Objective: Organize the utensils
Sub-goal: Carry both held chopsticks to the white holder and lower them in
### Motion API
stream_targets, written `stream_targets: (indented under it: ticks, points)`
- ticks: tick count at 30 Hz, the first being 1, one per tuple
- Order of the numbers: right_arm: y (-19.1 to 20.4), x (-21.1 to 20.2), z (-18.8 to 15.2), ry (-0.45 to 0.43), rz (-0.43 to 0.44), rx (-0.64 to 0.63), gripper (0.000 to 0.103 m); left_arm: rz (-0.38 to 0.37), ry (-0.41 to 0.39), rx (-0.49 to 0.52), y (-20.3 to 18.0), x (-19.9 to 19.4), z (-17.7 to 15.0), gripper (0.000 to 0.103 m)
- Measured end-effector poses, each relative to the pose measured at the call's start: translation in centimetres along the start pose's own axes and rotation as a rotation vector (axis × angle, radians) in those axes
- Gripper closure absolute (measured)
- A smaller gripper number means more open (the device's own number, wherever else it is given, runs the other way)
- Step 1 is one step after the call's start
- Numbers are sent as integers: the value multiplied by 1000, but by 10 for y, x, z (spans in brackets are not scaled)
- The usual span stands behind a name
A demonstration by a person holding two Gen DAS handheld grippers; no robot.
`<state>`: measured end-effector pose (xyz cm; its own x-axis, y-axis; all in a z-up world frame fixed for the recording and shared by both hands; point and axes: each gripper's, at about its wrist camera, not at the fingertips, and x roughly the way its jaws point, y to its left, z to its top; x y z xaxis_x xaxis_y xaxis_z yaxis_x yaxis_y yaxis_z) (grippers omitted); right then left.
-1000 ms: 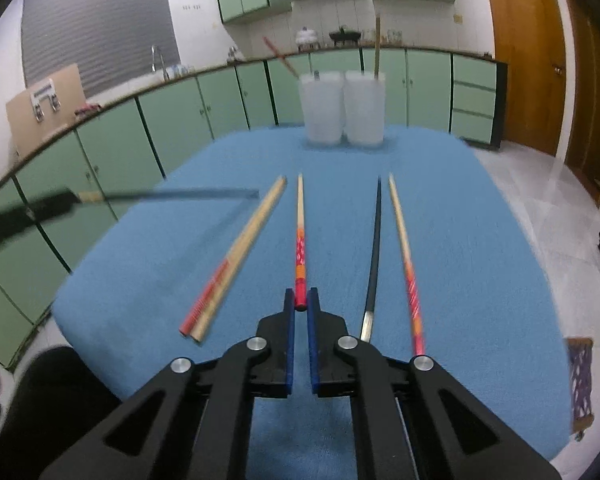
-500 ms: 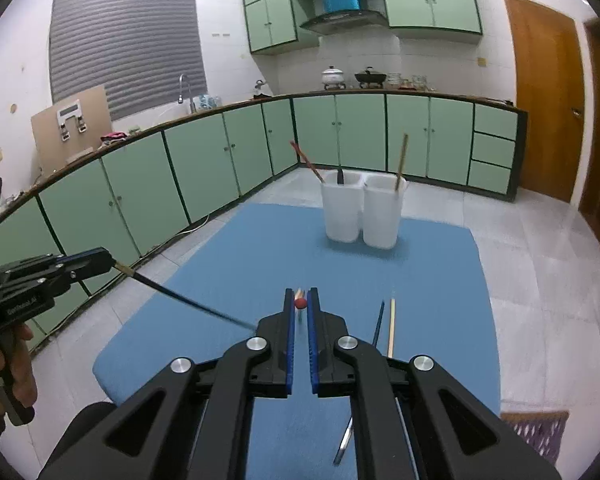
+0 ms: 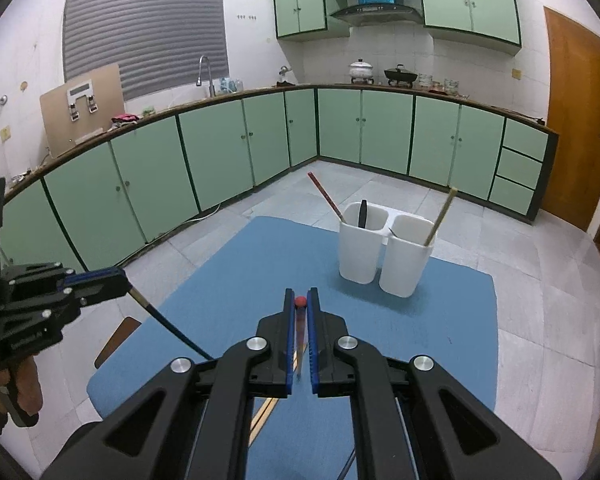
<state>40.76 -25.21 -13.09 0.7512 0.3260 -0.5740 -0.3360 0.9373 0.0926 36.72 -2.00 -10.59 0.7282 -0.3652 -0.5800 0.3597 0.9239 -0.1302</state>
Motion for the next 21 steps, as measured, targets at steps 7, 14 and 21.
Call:
stream_targets:
  ticks: [7, 14, 21]
  points:
    - [-12, 6, 18, 13, 15, 23, 97, -5, -3, 13, 0, 5, 12, 97]
    - [-17, -8, 50, 2, -4, -7, 97, -18, -33, 36, -6, 3, 47, 97]
    - [-24, -17, 97, -12, -39, -31, 97, -34, -76, 53, -14, 9, 109, 97]
